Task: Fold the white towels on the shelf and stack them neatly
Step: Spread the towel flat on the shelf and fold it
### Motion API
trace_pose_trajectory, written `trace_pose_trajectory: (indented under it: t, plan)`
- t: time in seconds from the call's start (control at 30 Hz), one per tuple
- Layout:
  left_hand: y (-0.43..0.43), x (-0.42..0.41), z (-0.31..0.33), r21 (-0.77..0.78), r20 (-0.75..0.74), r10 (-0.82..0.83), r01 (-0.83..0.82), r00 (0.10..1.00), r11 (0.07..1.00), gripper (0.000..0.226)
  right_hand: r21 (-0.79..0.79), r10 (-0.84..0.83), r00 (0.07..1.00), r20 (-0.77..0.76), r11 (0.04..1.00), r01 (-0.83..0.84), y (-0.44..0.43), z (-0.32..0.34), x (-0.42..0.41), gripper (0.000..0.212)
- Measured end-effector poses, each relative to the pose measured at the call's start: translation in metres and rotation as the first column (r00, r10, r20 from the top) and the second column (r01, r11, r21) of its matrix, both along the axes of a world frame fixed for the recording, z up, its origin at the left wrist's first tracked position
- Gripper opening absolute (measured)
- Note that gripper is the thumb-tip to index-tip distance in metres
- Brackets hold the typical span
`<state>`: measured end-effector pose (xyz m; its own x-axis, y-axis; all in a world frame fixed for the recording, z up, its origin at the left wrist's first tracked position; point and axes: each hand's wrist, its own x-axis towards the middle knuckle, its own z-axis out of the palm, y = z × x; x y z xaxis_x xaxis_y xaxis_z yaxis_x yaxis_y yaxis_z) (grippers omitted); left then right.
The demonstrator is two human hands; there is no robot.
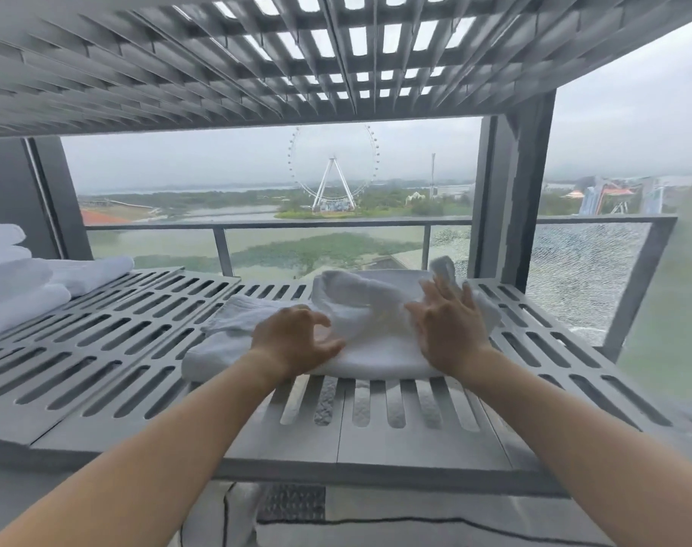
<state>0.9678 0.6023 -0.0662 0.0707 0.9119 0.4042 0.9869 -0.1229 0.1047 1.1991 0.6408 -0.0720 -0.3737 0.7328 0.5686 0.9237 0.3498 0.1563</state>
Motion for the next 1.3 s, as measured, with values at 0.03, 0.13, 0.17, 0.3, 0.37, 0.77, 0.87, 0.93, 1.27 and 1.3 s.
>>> trace_pose_trajectory:
  t: [0.03,0.13,0.17,0.3,0.37,0.77,0.87,0.93,1.27,1.3]
  plan:
    - [0.007,0.001,0.003,0.007,-0.008,-0.005,0.005,1.000,1.000,0.052,0.028,-0.002,1.000,0.014,1.000,0.001,0.005,0.003,0.000,0.030]
    - [0.027,0.003,0.007,0.011,-0.036,-0.044,0.044,0.998,0.999,0.043,0.018,0.100,0.994,0.039,0.995,-0.101,0.021,0.013,-0.006,0.040]
    - [0.034,0.003,0.008,0.028,-0.059,-0.052,0.054,0.997,0.998,0.038,-0.017,0.156,0.987,0.037,0.988,-0.155,0.026,0.017,-0.010,0.043]
    - [0.062,-0.004,0.018,0.117,-0.016,-0.070,0.071,0.997,0.991,0.038,-0.097,0.203,0.979,0.008,0.975,-0.201,0.044,0.027,-0.034,0.046]
    - [0.078,-0.006,0.026,0.151,-0.011,-0.091,0.092,0.996,0.984,0.042,-0.138,0.157,0.987,-0.018,0.978,-0.158,0.057,0.029,-0.047,0.049]
    - [0.158,-0.004,0.037,0.335,-0.180,-0.150,0.204,0.972,0.920,0.035,-0.097,-0.179,0.976,-0.123,0.981,0.168,0.103,0.017,-0.053,0.042]
    - [0.172,-0.002,0.017,0.166,-0.214,-0.070,0.107,0.974,0.980,0.043,-0.226,-0.164,0.987,-0.003,0.961,0.159,0.109,0.004,-0.049,0.046]
    - [0.176,-0.001,0.000,0.049,-0.221,-0.043,0.055,0.974,0.997,0.054,-0.346,-0.119,0.993,0.015,0.931,0.117,0.112,-0.002,-0.043,0.044]
    - [0.171,0.001,-0.015,0.180,-0.220,-0.304,0.345,0.927,0.921,0.060,-0.523,-0.276,0.960,0.050,0.811,0.261,0.130,0.002,-0.044,0.058]
    - [0.171,0.001,-0.015,0.174,-0.183,-0.328,0.358,0.927,0.917,0.056,-0.507,-0.249,0.969,0.010,0.834,0.219,0.131,0.006,-0.047,0.054]
